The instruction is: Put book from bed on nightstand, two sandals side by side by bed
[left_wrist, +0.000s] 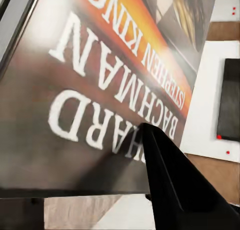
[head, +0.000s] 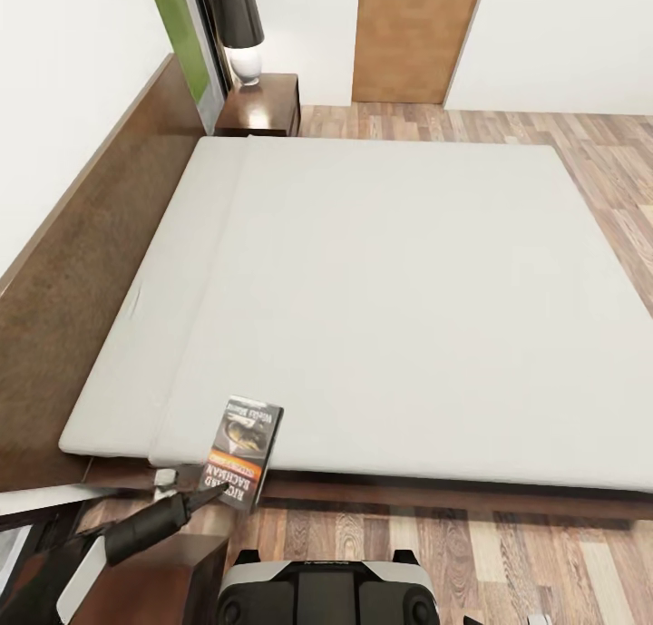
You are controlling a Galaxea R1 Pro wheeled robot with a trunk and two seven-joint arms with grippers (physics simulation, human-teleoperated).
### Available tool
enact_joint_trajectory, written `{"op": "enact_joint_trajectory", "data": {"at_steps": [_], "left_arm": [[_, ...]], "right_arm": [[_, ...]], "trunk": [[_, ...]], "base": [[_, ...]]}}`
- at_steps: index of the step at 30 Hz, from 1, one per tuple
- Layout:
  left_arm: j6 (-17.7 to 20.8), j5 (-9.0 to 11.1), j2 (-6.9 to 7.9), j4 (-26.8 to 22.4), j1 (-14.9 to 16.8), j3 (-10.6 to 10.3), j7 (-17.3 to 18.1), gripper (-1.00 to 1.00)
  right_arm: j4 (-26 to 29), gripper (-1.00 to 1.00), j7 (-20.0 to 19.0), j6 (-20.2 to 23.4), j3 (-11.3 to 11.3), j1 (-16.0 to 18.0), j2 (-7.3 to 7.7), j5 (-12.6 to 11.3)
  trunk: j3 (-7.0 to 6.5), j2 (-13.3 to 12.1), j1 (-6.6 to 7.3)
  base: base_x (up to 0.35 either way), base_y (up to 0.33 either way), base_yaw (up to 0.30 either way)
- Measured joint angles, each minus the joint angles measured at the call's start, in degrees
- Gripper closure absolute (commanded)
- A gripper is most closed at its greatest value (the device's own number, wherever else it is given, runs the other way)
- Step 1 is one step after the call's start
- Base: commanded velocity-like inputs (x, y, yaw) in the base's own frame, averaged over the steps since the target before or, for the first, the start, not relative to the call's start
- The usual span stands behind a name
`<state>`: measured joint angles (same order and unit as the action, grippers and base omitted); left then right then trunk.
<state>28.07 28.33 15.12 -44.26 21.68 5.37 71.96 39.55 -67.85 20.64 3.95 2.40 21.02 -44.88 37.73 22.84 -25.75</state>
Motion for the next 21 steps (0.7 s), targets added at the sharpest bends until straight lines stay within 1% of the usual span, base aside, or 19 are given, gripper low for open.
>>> {"op": "enact_joint_trajectory", "data": {"at_steps": [4, 5, 7, 8, 9, 10, 11, 12, 14, 15, 17, 21], "left_arm": [[3.5, 0.0, -0.01, -3.1, 0.0, -1.3, -0.1, 1.0], [4.4, 0.0, -0.06, -4.7, 0.0, -2.0, -0.2, 1.0], [4.7, -0.2, -0.08, -6.0, 0.0, -3.3, -0.3, 1.0], [4.9, -0.2, -0.1, -6.8, 0.0, -4.6, -0.4, 1.0], [5.0, -0.7, -0.23, -7.4, 0.0, -6.6, -0.6, 1.0], [5.0, -1.1, -0.33, -7.7, -0.1, -7.6, -0.9, 1.0], [5.0, -2.0, -0.68, -8.0, -0.1, -9.5, -1.7, 1.0], [5.0, -3.3, -1.14, -8.1, -0.1, -10.9, -3.2, 1.0], [5.0, -4.3, -1.51, -8.2, -0.1, -11.8, -5.0, 1.0], [4.9, -5.3, -1.74, -8.3, 0.0, -12.3, -6.8, 1.0], [4.9, -5.7, -1.95, -8.4, 0.0, -12.8, -8.6, 1.0], [4.9, -5.8, -2.17, -8.6, 0.0, -13.1, -9.9, 1.0]], "right_arm": [[0.0, -1.0, 0.0, 0.0, 0.0, 0.0, 0.0, 0.0], [0.0, -1.0, 0.0, 0.0, 0.0, 0.0, 0.0, 0.0], [0.0, -1.0, 0.0, 0.0, 0.0, 0.0, 0.0, 0.0], [0.0, -1.0, 0.0, 0.0, 0.0, 0.0, 0.0, 0.0], [0.0, -1.0, 0.0, 0.0, 0.0, 0.0, 0.0, 0.0], [0.0, -1.0, 0.0, 0.0, 0.0, 0.0, 0.0, 0.0], [0.0, -1.0, 0.0, 0.0, 0.0, 0.0, 0.0, 0.0], [0.0, -1.0, 0.1, 0.0, 0.0, 0.0, 0.0, 0.0], [0.0, -1.0, 0.1, 0.0, 0.0, 0.0, 0.0, 0.0], [0.0, -1.0, 0.1, 0.0, 0.0, 0.0, 0.0, 0.0], [0.0, -1.0, 0.1, 0.0, 0.0, 0.0, -0.01, 0.0], [0.0, -1.0, 0.1, 0.0, 0.0, 0.0, 0.0, 0.0]], "trunk": [[0.0, 0.0, 0.0], [0.0, 0.0, 0.0], [0.0, 0.0, 0.0], [0.0, 0.0, 0.0], [0.0, 0.0, 0.0], [0.0, 0.0, 0.0], [0.0, 0.0, 0.0], [0.0, 0.0, 0.0], [0.0, 0.0, 0.0], [0.0, 0.0, 0.0], [0.0, 0.0, 0.0], [0.0, 0.0, 0.0]], "base": [[0.0, 0.0, 0.0], [0.0, 0.0, 0.0], [0.0, 0.0, 0.0], [0.0, 0.0, 0.0], [0.0, 0.0, 0.0], [0.0, 0.0, 0.0], [0.0, 0.0, 0.0], [0.0, 0.0, 0.0], [0.0, 0.0, 0.0], [0.0, 0.0, 0.0], [0.0, 0.0, 0.0], [0.0, 0.0, 0.0]]}}
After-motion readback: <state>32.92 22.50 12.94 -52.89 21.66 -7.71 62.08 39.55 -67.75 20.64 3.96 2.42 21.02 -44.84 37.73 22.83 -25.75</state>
